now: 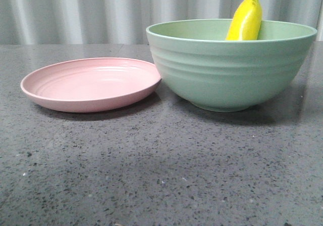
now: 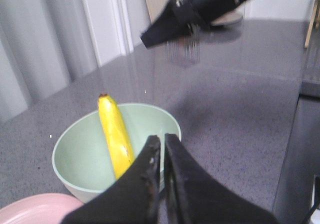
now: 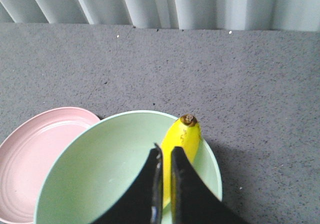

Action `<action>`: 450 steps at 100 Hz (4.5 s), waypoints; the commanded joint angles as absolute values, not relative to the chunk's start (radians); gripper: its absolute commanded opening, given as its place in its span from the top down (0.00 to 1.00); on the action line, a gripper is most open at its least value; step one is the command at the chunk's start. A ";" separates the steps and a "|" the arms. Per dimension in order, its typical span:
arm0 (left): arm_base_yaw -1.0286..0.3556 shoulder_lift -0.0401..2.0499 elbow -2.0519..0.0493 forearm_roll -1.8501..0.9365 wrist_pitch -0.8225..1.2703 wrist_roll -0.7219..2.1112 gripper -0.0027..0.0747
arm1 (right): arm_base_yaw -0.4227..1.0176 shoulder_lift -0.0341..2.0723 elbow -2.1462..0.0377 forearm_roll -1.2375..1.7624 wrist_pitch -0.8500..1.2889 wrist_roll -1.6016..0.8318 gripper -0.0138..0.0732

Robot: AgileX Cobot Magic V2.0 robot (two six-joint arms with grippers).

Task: Transfer banana from pink plate to green bowl

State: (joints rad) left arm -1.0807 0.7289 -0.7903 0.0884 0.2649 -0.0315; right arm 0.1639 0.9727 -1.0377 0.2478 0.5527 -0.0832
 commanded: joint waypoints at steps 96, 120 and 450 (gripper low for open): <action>-1.085 0.248 -0.346 0.086 0.124 -0.067 0.99 | 0.166 0.132 -0.385 0.217 0.221 -0.102 0.92; -1.085 0.235 -0.345 0.086 0.118 -0.067 0.99 | 0.166 0.123 -0.385 0.217 0.221 -0.102 0.92; -0.042 -0.033 0.013 0.086 0.261 -0.067 0.99 | -0.012 0.108 -0.189 0.217 0.044 -0.097 0.92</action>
State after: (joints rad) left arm -0.0428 -0.0050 0.0043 0.0914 0.3271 -0.0584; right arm 0.0288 0.0997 -0.2139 0.2223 0.1921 -0.0948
